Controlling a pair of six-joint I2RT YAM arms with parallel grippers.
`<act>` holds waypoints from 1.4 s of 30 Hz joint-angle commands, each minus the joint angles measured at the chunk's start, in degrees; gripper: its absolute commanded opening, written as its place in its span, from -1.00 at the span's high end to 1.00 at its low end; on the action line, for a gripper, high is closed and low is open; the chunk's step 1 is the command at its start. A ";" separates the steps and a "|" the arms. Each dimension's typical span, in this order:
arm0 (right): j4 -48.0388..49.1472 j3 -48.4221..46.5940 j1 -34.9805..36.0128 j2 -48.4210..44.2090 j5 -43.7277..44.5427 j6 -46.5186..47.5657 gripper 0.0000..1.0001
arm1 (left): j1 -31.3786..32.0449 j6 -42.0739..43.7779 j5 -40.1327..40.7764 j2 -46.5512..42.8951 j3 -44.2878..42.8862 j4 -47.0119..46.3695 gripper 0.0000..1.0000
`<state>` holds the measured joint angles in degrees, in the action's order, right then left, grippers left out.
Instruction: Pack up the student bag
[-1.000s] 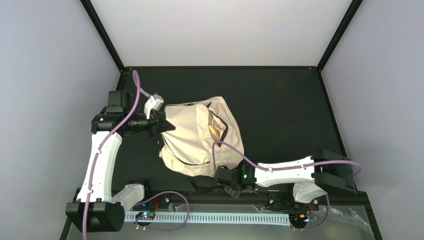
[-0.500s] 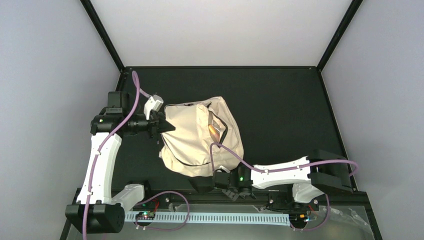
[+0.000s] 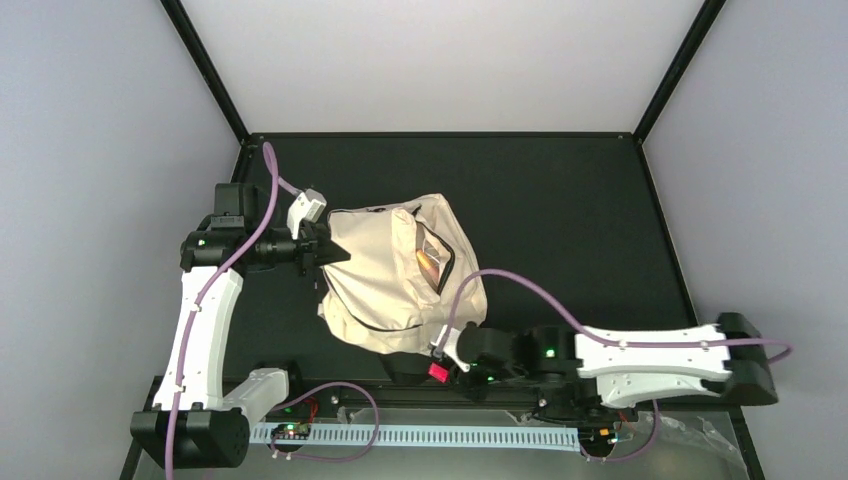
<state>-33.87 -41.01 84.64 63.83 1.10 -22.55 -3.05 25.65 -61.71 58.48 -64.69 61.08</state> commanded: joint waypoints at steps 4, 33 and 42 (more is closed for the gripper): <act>15.31 -5.18 -11.93 -13.21 -3.92 4.99 0.57 | -0.55 -0.67 -3.31 -1.56 -1.58 -3.24 0.97; -7.11 -21.81 -29.36 2.42 9.32 -0.80 -0.08 | -0.63 -0.07 -4.21 -2.67 -1.09 -2.93 0.97; -17.92 -0.97 -18.68 -2.88 7.12 -19.25 0.14 | -0.67 0.01 -4.14 -2.30 -1.32 -2.83 0.97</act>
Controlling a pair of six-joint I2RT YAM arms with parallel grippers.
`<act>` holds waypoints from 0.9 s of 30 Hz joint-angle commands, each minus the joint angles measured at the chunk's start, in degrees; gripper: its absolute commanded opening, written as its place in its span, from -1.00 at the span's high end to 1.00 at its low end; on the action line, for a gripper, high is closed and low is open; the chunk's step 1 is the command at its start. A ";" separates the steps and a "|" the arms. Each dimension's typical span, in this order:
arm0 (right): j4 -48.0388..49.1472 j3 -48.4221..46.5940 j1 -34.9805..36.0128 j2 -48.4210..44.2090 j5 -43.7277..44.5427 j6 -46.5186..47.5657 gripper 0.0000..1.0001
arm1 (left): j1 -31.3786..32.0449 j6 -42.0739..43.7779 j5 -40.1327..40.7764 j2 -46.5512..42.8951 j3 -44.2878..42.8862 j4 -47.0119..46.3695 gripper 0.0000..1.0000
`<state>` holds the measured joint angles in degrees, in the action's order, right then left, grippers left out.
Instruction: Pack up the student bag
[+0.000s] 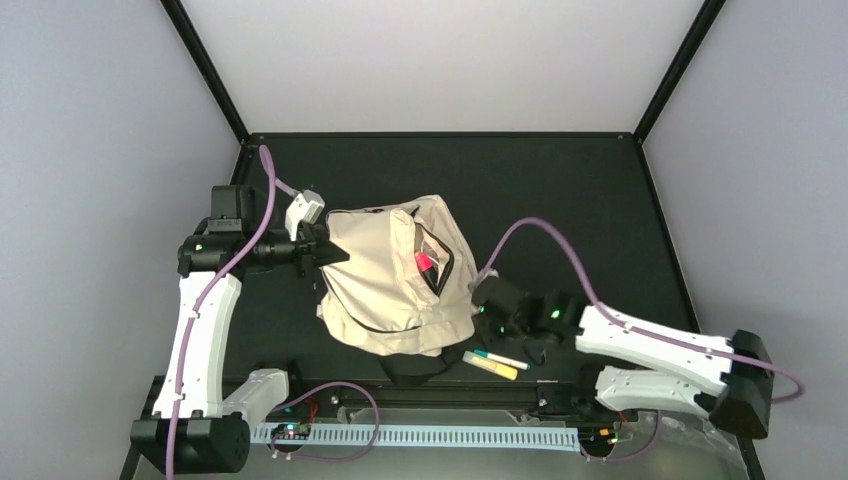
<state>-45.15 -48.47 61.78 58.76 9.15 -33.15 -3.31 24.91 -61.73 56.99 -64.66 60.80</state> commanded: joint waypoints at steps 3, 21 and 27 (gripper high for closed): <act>-3.88 9.53 5.26 4.64 -1.24 -8.35 -0.04 | -0.45 1.08 -4.11 -1.01 -1.34 -2.24 0.97; 2.74 10.39 9.84 17.25 -1.45 -5.06 0.13 | -0.52 2.16 -5.37 -0.39 -1.42 -1.39 0.97; 3.53 9.79 10.67 22.45 1.95 -4.43 0.22 | -0.51 2.43 -5.34 -0.50 -1.25 -1.12 0.97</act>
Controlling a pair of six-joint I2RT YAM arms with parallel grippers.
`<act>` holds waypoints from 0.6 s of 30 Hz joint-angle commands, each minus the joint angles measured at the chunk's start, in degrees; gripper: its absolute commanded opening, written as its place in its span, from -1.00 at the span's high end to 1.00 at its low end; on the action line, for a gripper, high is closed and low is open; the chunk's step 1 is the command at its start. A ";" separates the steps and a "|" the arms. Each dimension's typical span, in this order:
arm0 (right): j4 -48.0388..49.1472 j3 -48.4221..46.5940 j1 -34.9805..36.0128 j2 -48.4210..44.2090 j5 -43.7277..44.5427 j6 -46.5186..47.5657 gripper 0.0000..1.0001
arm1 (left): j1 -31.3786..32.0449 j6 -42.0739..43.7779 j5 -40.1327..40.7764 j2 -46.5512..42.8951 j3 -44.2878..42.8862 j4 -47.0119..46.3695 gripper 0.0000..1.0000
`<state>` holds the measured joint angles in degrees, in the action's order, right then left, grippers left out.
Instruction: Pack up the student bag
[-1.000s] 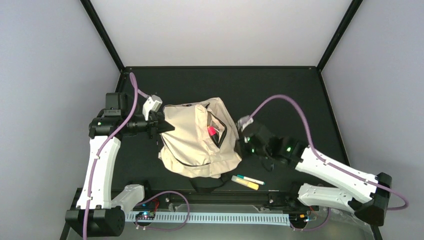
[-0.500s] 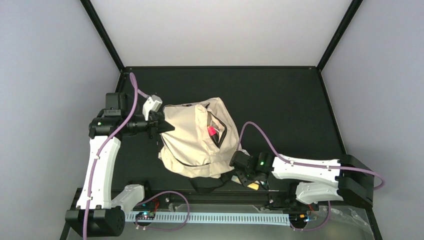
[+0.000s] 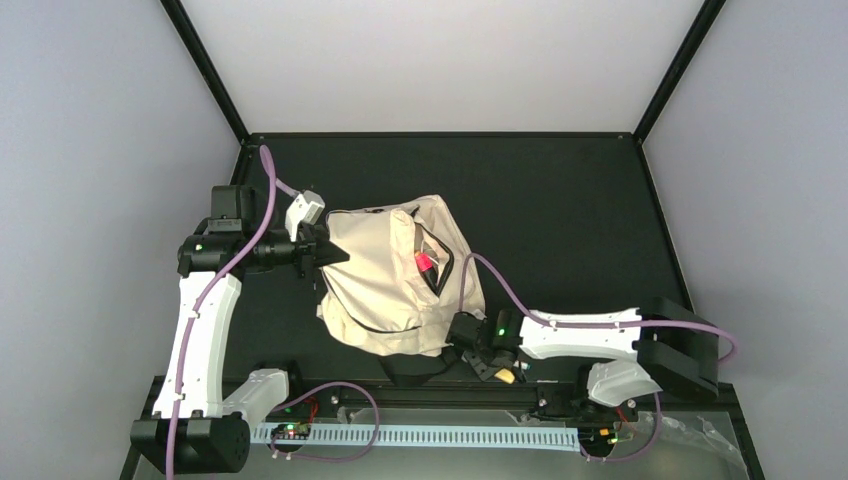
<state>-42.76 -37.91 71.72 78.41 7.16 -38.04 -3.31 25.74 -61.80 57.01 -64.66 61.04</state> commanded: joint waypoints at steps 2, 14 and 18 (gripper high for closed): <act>1.60 -0.88 0.93 3.87 4.60 0.87 0.36 | -0.55 1.64 -5.31 -0.59 -1.30 -1.36 0.97; -5.11 -4.57 2.70 -6.14 0.40 -2.03 0.72 | -0.55 1.51 -5.26 -0.42 -1.45 -1.48 0.97; -7.64 -3.09 -0.82 -17.29 3.96 -9.83 0.72 | -0.61 1.43 -5.25 -0.63 -1.43 -1.61 0.97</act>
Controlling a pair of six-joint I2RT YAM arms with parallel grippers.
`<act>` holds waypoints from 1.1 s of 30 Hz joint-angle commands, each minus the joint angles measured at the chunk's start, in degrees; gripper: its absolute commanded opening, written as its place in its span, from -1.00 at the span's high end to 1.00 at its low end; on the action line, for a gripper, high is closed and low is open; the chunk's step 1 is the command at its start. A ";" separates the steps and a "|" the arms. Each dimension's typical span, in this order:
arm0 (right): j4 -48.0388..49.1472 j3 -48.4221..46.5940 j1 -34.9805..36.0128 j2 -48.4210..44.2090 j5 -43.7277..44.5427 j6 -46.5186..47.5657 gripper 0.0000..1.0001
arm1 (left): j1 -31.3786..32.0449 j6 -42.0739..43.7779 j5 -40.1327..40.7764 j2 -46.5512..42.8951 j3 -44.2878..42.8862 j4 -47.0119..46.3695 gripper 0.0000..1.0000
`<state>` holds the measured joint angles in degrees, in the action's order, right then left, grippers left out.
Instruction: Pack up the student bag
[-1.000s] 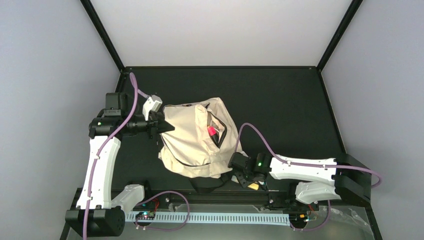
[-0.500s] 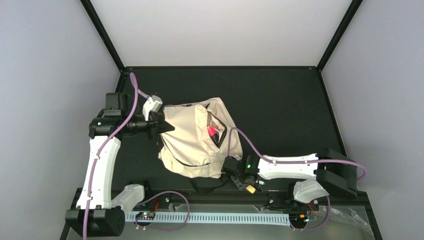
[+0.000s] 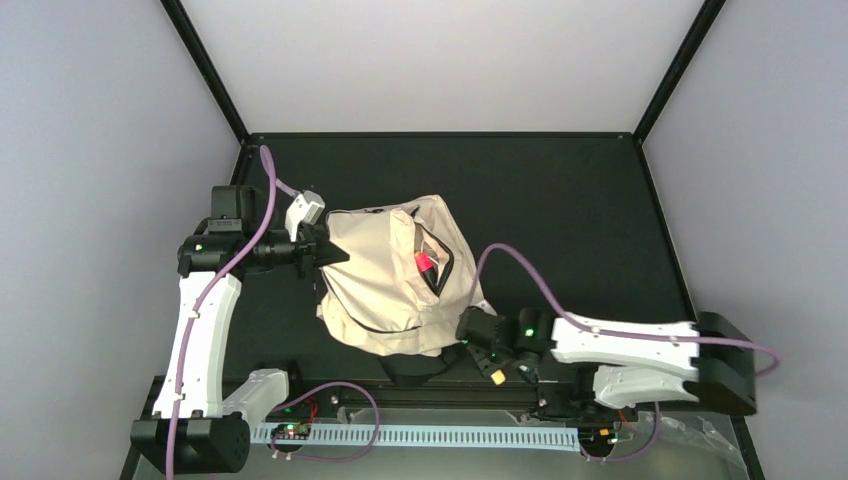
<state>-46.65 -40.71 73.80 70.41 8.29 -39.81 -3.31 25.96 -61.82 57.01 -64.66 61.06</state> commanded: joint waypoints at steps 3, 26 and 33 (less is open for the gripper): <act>-3.80 -0.69 -9.25 -18.73 7.43 -10.56 0.72 | -0.63 1.12 -5.28 -0.73 -1.51 -1.67 0.97; 19.09 -24.00 -18.08 18.47 3.67 12.62 0.85 | -0.75 0.94 -5.32 -1.28 -2.13 -1.32 0.97; 12.17 -26.03 -18.08 13.11 4.27 16.65 0.07 | -0.77 1.05 -5.24 -0.46 -2.62 -1.41 0.97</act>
<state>-27.31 -63.96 56.14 87.77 12.80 -27.00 -3.64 25.96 -61.95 56.99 -64.62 61.34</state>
